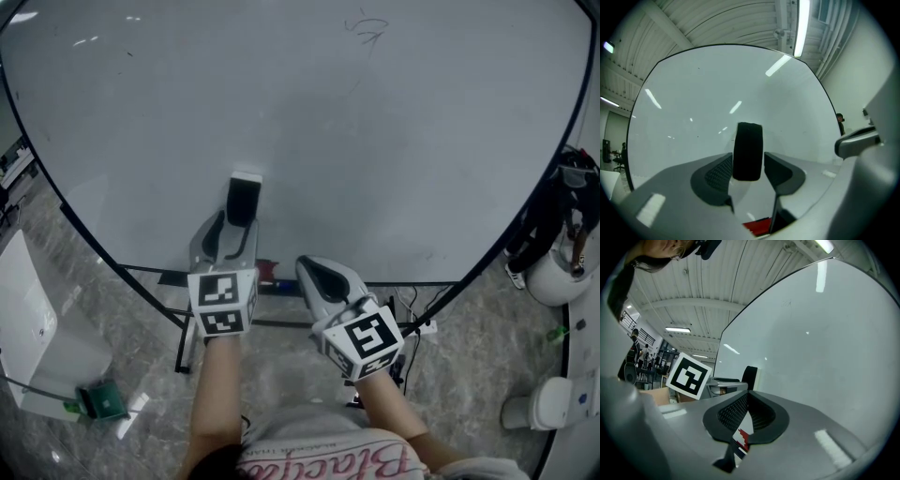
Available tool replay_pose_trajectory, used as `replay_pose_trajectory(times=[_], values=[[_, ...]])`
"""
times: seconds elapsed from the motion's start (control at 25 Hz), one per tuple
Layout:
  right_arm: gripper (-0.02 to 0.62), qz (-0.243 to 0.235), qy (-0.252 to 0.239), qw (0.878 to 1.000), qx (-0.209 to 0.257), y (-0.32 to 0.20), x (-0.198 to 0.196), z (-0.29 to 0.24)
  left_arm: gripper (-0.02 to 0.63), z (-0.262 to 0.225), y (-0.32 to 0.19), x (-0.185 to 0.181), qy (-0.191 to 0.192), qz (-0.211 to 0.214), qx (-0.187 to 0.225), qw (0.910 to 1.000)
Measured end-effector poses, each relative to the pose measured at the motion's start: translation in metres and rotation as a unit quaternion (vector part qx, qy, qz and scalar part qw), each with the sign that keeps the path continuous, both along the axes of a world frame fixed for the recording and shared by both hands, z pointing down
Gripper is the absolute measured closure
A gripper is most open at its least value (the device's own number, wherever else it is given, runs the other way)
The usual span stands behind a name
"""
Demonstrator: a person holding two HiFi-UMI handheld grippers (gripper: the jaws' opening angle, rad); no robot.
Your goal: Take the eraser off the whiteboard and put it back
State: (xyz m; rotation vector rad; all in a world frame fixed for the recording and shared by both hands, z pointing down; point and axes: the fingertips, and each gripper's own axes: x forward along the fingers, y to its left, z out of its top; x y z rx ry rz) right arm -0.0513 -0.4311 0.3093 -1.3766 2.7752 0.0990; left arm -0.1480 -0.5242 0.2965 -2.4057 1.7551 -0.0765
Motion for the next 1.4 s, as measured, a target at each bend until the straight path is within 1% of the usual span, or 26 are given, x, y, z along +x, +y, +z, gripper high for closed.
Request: replay_pose_trajectory(times=[0.16, 0.24, 0.32, 0.4, 0.52, 0.64, 0.76, 0.92, 1.4], values=[[0.594, -0.009, 0.003, 1.000, -0.007, 0.003, -0.007, 0.004, 0.537, 0.008, 0.028, -0.006, 0.028, 0.001, 0.002, 0.9996], [0.594, -0.018, 0.007, 1.000, -0.011, 0.005, -0.012, 0.008, 0.606, 0.011, 0.043, -0.003, 0.037, 0.016, 0.003, 0.9992], [0.594, -0.025, 0.011, 1.000, -0.015, 0.006, -0.017, 0.011, 0.606, 0.015, 0.056, 0.004, 0.040, 0.042, 0.003, 0.9983], [0.594, -0.027, 0.013, 0.999, -0.020, 0.008, -0.020, 0.014, 0.606, 0.021, 0.068, 0.008, 0.042, 0.057, 0.002, 0.9975], [0.594, -0.036, 0.025, 0.999, -0.010, 0.012, -0.027, 0.013, 0.606, 0.028, 0.084, 0.009, 0.049, 0.066, 0.006, 0.9966], [0.595, -0.035, 0.048, 0.998, -0.004, 0.016, -0.029, 0.016, 0.606, 0.036, 0.094, 0.013, 0.045, 0.082, 0.006, 0.9956], [0.595, -0.032, 0.046, 0.998, 0.004, 0.018, -0.031, 0.016, 0.606, 0.041, 0.102, 0.017, 0.045, 0.091, 0.005, 0.9948], [0.595, -0.036, 0.044, 0.998, -0.007, 0.020, -0.031, 0.023, 0.606, 0.040, 0.108, 0.028, 0.044, 0.110, 0.006, 0.9929], [0.595, -0.032, 0.035, 0.999, -0.009, 0.020, -0.026, 0.021, 0.606, 0.035, 0.107, 0.035, 0.048, 0.120, 0.009, 0.9915]])
